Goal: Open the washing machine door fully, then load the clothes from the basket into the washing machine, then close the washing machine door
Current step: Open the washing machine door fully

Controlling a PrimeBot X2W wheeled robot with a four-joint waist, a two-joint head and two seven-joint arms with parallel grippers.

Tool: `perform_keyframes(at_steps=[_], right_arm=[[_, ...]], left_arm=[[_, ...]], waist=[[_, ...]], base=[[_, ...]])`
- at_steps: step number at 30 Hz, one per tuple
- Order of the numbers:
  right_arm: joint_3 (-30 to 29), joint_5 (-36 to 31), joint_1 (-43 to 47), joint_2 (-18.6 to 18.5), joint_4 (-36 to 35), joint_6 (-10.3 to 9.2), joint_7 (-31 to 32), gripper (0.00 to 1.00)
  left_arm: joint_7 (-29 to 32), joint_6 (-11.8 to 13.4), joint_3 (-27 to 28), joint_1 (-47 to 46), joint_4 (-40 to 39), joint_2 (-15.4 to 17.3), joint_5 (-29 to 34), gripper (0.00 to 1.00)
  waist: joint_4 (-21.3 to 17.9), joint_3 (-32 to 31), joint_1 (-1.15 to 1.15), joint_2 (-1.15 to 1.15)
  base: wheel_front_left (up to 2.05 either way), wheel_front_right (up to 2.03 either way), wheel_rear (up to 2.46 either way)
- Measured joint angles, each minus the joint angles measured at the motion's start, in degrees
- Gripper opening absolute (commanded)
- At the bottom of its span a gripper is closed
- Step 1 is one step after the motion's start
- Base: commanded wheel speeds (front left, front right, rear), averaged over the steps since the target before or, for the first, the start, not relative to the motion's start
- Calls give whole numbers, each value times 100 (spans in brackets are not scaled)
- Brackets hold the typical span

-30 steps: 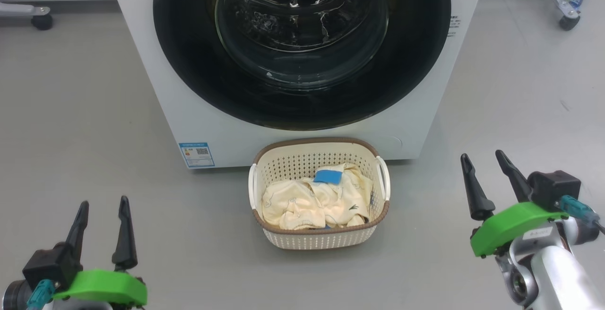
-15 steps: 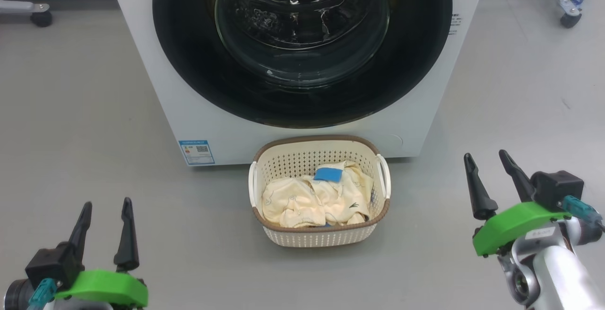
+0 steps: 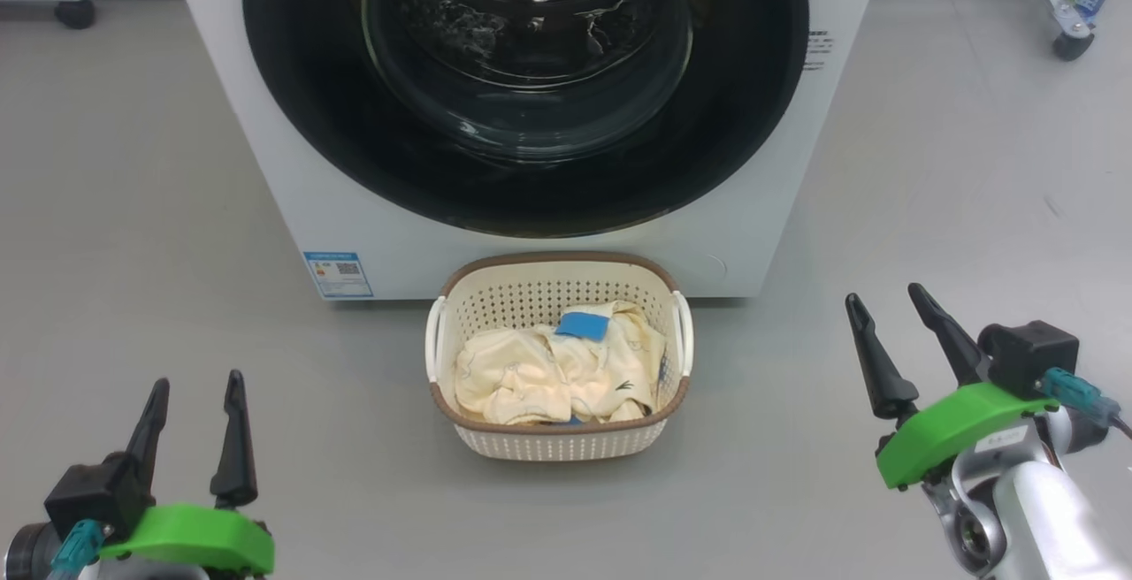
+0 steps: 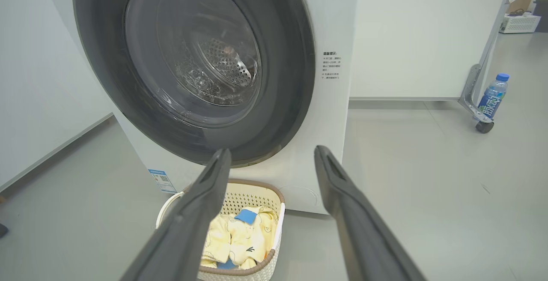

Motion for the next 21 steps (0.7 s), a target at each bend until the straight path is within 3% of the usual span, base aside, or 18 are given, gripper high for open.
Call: perform_keyframes(at_steps=[13,21], right_arm=[[-41,0,1,-3,19,0,-25,100],[-81,1,2,-18,11,0,-59,100]], left_arm=[[-14,65,12,-19,21,-2,-77,100],[-65,4,-5,-63,-35,5,-33,100]], waist=[[32,-16,0,0],[58,6,0,0]], base=[[119,119,-239],[64,64,-128]])
